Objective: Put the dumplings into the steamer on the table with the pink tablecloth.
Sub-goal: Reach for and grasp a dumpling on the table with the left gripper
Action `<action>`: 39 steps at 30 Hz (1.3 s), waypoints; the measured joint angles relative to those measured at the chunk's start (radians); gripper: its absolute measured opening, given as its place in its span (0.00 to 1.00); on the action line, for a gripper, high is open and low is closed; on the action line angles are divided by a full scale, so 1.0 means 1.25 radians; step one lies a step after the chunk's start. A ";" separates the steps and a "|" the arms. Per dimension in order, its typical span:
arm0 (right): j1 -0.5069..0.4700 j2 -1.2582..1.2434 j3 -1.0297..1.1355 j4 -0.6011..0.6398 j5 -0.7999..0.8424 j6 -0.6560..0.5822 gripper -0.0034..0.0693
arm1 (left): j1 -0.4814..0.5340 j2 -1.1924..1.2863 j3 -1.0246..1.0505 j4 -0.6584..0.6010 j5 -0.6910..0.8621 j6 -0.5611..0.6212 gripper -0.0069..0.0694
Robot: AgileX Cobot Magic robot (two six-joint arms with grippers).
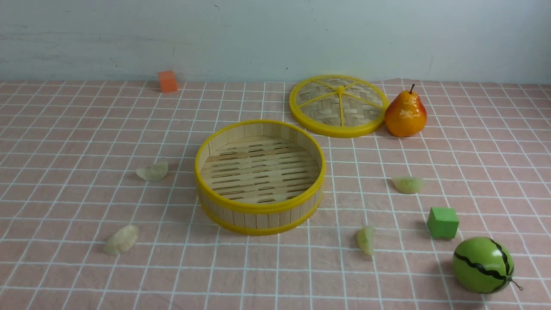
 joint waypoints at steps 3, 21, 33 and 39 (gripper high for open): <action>0.000 0.000 0.000 0.000 0.000 0.000 0.38 | 0.000 0.000 0.000 0.033 -0.004 0.000 0.40; 0.000 0.000 0.007 -0.011 -0.449 0.033 0.38 | 0.000 0.000 0.002 0.228 -0.554 -0.004 0.40; 0.000 0.000 0.005 0.006 -0.547 0.262 0.33 | 0.000 0.003 -0.050 0.197 -0.848 -0.401 0.40; 0.000 0.075 -0.089 -0.016 -0.517 0.258 0.06 | 0.000 0.180 -0.256 0.158 -0.550 -0.404 0.40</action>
